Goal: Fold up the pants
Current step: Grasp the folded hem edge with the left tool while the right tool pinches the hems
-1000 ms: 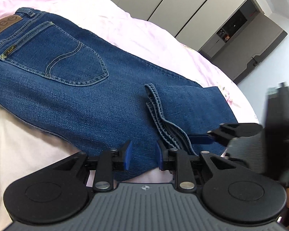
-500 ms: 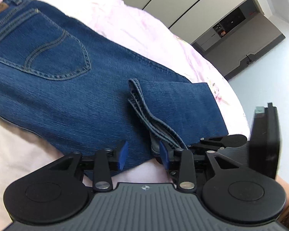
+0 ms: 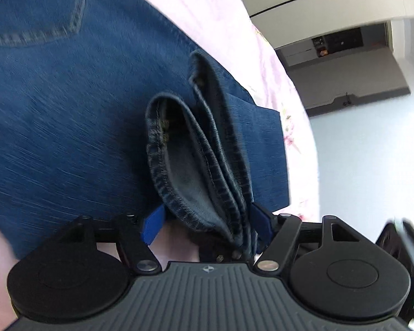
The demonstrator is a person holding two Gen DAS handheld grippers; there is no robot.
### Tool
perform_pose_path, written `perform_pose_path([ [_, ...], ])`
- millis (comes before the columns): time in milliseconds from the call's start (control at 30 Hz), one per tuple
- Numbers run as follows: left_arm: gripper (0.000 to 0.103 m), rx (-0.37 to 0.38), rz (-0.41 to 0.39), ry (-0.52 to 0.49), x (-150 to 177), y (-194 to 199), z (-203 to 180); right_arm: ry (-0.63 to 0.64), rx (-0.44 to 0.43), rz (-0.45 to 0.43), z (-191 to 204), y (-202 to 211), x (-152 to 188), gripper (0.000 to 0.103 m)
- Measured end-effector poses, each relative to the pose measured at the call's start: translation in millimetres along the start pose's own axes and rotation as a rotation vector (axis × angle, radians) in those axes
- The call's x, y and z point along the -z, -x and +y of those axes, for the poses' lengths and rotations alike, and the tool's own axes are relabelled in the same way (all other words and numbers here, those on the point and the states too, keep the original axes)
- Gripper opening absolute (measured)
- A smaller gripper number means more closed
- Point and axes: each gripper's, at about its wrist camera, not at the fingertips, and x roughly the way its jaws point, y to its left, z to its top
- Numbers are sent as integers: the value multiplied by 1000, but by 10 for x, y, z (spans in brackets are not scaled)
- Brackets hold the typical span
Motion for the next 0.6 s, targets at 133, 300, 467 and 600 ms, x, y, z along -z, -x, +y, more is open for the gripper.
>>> perform_pose_path([
  [133,80,-3,35,15,-45,-193,-28,8,-14,-32,-53,130,73,10],
  [300,38,21,62,-2,-106,-322,-83,6,-25,-41,-115,161,131,10],
  [467,22,-69,33,-106,-82,-308,-254,26,-29,-53,-95,157,176,13],
  [600,14,-133,-15,-176,-41,-215,-363,30,-41,-76,-77,241,207,40],
])
